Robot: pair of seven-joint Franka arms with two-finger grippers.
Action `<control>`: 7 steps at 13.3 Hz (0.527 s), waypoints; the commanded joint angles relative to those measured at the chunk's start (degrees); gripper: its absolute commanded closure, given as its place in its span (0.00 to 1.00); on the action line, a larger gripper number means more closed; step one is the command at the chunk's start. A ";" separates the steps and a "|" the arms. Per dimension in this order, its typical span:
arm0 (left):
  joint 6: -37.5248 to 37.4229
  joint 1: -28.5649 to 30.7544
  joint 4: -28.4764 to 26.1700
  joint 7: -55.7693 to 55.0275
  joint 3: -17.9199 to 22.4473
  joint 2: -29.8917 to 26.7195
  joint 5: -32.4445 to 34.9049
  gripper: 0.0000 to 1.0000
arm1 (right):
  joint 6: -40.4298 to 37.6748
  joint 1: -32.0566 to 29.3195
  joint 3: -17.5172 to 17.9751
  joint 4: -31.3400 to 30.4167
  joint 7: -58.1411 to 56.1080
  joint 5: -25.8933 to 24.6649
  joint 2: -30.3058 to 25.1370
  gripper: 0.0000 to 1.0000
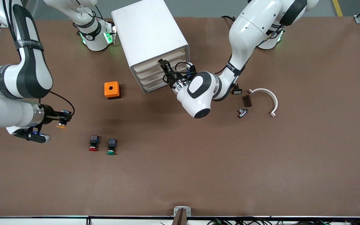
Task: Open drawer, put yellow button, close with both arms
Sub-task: 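Pull the top drawer open with the left gripper while the right gripper lifts the button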
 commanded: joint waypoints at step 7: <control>-1.16 9.51 1.08 3.48 0.20 -0.01 -0.86 0.99 | -6.05 9.93 0.02 -0.43 33.50 9.71 -8.30 0.98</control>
